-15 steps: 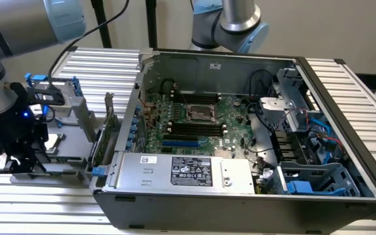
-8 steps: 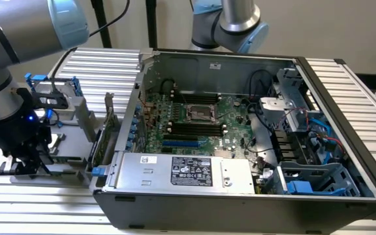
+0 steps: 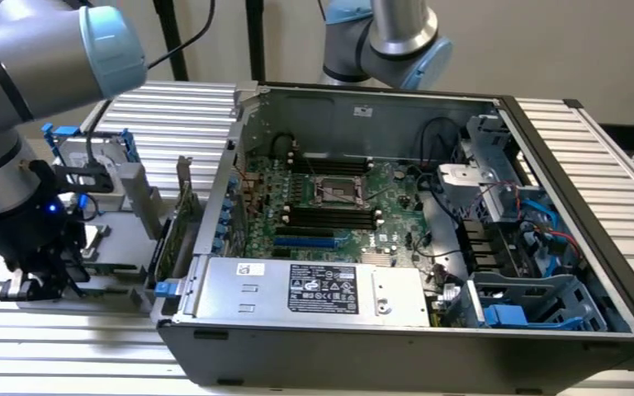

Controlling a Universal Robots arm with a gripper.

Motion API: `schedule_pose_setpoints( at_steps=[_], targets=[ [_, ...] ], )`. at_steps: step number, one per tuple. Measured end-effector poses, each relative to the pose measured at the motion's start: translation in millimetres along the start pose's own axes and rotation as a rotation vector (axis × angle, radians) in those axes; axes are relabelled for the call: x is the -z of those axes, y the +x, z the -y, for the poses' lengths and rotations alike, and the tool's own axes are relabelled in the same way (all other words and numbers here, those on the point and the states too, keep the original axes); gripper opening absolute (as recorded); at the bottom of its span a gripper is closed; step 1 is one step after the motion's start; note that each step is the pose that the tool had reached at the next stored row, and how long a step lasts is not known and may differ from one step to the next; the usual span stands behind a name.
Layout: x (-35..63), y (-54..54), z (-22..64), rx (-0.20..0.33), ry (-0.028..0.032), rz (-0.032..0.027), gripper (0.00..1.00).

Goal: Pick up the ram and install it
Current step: 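Pick up the ram and move it above insertion slot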

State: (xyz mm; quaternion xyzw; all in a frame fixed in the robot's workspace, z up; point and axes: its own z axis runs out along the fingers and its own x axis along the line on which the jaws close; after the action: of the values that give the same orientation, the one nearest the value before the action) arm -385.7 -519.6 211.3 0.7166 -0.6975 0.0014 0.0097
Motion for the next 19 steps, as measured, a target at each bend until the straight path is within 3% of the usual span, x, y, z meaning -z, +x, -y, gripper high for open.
schedule_pose_setpoints(
  at_steps=[6,10,12,14,19],
  targets=[
    [-10.6,-0.2,0.1,-0.01,-0.0001,0.0002,0.31],
    [-12.6,-0.3,0.1,-0.012,-0.0005,0.0004,0.31],
    [-13.1,-0.3,0.7,-0.012,-0.0001,0.0015,0.28],
    [-13.2,-0.2,1.5,-0.012,-0.0001,0.0019,0.15],
    [-13.5,-0.2,2.6,-0.014,-0.0004,0.0038,0.15]
  ],
)
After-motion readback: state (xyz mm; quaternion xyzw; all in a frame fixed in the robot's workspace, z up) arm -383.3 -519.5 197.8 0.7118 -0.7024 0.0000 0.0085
